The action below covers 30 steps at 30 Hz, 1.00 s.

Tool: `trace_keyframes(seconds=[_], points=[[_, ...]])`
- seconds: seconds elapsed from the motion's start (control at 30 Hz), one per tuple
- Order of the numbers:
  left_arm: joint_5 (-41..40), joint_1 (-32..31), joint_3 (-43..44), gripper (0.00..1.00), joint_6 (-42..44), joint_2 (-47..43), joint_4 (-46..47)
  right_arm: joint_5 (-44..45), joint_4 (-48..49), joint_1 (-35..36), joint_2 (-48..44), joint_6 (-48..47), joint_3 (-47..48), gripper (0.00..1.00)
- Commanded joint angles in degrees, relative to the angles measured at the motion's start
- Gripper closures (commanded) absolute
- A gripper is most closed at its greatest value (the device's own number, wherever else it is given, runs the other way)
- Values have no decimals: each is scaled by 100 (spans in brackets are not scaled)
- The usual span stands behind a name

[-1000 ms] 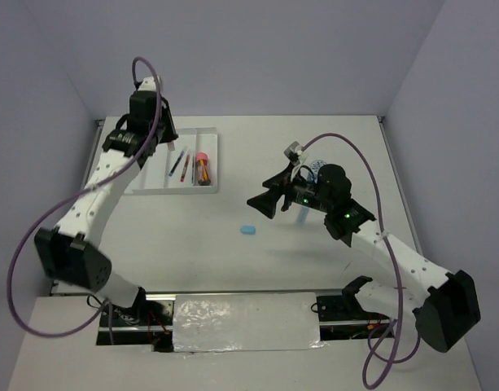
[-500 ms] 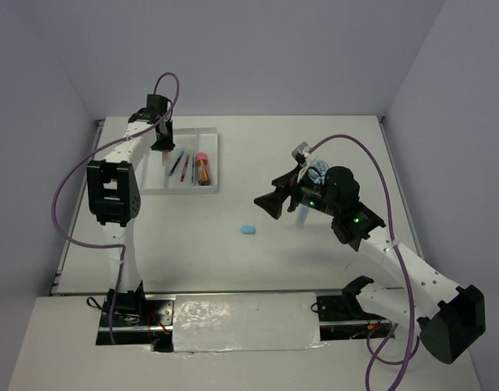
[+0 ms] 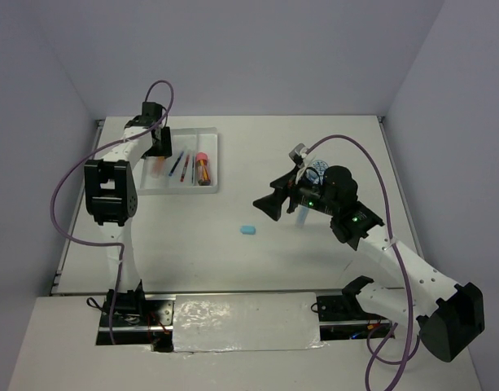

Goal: Sort the stationery into containers
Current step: Place the pen in the storage box, then pick up the pen from the center of the board.

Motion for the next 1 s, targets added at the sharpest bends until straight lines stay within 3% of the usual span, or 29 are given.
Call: trace_keyframes(seconds=[0.0, 0.03, 0.17, 0.27, 0.4, 0.57, 0.67, 0.8, 0.97], points=[[55, 3, 28, 19, -141, -525, 217, -115, 41, -20, -22, -105, 68, 0], [178, 3, 19, 14, -133, -596, 243, -132, 32, -20, -5, -105, 85, 0], [302, 3, 281, 13, -264, -912, 16, 86, -47, -29, 153, -44, 138, 0], [537, -50, 842, 7, -580, -1385, -616, 953, -702, -20, 713, 79, 418, 0], [663, -304, 1065, 3, -1123, -2378, -1267, 2578, -1304, 85, 919, 1024, 421, 0], [328, -866, -865, 1, -1512, -4597, -1155, 4101, -1760, 86, 698, 1993, 6, 0], [582, -1138, -2875, 1, -1328, -5762, -645, 4911, -2445, 59, 1083, 2345, 347, 0], [793, -1447, -4038, 1, -1249, -6580, -399, 5588, -2842, 7, 1743, 2777, 673, 0], [583, -1562, -4832, 1, -1126, -7170, -188, 5519, -2921, -90, 2552, 3014, 929, 2]])
